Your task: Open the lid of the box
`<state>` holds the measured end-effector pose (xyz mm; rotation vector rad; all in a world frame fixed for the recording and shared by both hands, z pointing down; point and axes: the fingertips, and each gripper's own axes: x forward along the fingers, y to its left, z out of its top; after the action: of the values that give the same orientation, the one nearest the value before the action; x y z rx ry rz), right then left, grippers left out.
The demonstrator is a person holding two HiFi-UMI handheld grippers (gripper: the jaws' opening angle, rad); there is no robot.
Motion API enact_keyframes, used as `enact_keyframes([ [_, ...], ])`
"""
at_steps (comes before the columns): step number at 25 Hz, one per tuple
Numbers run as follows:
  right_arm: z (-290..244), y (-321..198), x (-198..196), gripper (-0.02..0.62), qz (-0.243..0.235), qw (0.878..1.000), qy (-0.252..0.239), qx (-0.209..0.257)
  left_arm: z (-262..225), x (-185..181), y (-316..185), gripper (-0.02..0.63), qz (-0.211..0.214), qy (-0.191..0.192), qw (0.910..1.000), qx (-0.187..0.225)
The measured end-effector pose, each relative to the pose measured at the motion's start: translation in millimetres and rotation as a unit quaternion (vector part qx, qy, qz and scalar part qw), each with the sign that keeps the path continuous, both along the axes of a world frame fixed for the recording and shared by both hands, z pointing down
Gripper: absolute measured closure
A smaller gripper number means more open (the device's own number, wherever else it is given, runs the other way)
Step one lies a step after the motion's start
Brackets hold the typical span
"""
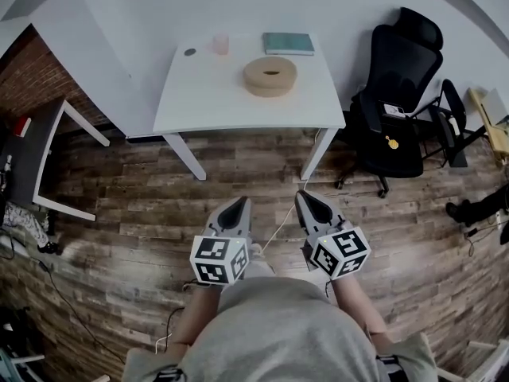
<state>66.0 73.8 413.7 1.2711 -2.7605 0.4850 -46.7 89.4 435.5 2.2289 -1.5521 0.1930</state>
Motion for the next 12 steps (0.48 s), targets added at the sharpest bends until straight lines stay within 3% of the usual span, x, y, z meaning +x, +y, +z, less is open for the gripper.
enact_keyframes([
  [12, 4, -84, -47, 0.598, 0.016, 1.0, 0.001, 0.005, 11, -44, -85, 0.597, 0.025, -0.005, 0.9996, -0.009],
])
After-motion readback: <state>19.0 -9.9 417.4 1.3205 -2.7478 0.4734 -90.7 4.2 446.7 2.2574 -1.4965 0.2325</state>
